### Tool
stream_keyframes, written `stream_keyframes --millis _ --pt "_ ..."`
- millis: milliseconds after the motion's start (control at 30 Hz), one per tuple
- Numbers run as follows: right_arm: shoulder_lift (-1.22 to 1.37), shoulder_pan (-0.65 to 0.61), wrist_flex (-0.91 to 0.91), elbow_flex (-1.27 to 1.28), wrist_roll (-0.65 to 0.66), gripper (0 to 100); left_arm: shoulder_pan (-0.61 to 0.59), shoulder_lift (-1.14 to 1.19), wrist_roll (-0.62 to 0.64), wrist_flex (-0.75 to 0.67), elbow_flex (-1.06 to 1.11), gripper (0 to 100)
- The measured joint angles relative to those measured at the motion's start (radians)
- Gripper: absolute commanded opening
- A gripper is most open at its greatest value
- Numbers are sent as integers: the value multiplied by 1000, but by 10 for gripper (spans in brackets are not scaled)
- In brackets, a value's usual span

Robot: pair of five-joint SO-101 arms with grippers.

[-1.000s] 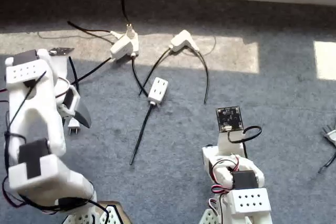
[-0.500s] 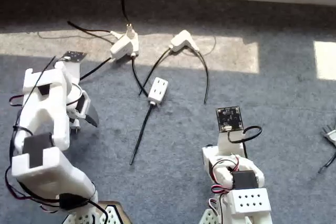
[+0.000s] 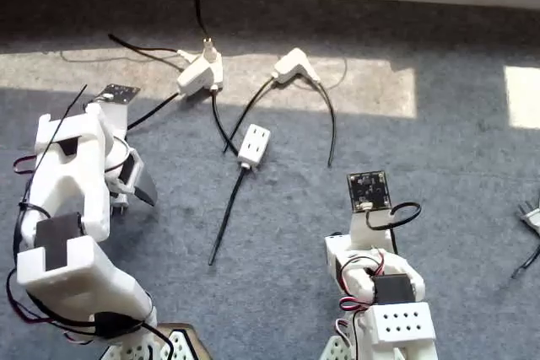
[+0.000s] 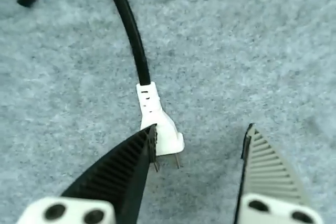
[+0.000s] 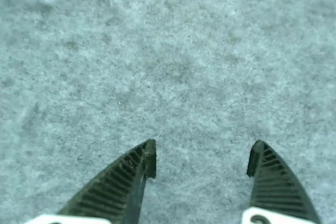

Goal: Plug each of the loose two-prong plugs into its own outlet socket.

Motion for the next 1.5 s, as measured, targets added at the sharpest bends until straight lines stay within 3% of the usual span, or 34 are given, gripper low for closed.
stream_keyframes --millis 267,467,700,833,1200,1367,1500 --pt "0 0 0 0 0 278 -103 11 -69 -60 40 274" --pt "0 0 0 0 0 278 -115 12 -72 -60 38 272" --pt "0 0 0 0 0 278 -114 12 -72 -60 38 120" --pt "0 -2 0 0 0 278 -109 12 -71 -52 35 87" --pt "0 0 0 0 0 278 -110 18 -72 -52 -6 91" --pt "0 0 0 0 0 278 -112 18 -74 -68 -8 228" --pt "0 0 0 0 0 278 -127 18 -77 -80 -15 221"
